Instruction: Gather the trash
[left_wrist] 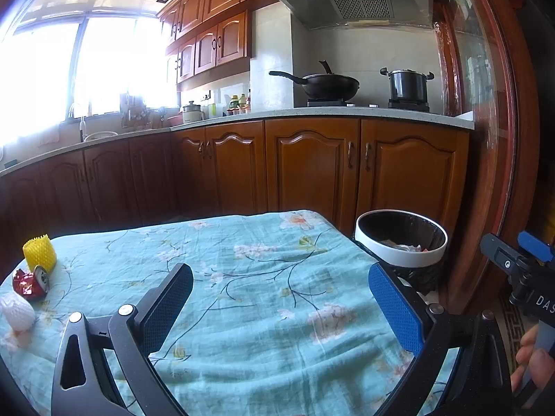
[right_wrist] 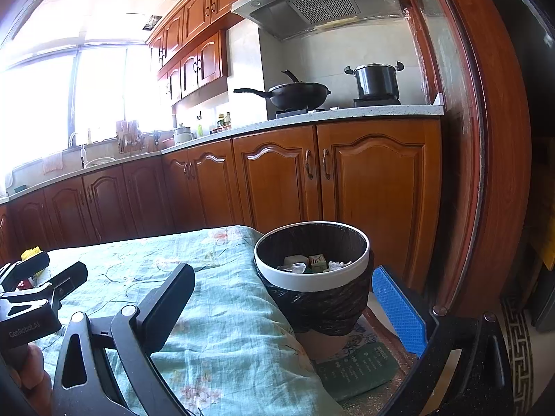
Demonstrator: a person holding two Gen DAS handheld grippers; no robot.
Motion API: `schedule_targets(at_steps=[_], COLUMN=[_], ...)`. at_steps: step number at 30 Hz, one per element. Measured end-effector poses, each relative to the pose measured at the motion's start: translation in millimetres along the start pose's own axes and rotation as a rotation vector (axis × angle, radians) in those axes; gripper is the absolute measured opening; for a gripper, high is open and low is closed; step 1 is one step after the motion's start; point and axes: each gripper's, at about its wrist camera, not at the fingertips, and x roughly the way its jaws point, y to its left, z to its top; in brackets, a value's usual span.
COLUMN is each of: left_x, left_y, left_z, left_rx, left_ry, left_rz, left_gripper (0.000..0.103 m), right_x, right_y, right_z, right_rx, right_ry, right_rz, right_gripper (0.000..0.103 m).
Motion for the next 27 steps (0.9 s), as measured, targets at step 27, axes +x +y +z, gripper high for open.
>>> schedule_targets(at_steps=[27], left_x=[3.7], left_y=[8.6], left_z=[-2.0], left_rx=[0.005], left_ry=[0.0], left_rz=[-0.016], left_gripper=[0.102], right_x=[-0.2], right_y=[0.6], right_z=[1.2], right_rx=[0.01], right_ry=[0.003], right_rz=[0.006], right_gripper=[0.103])
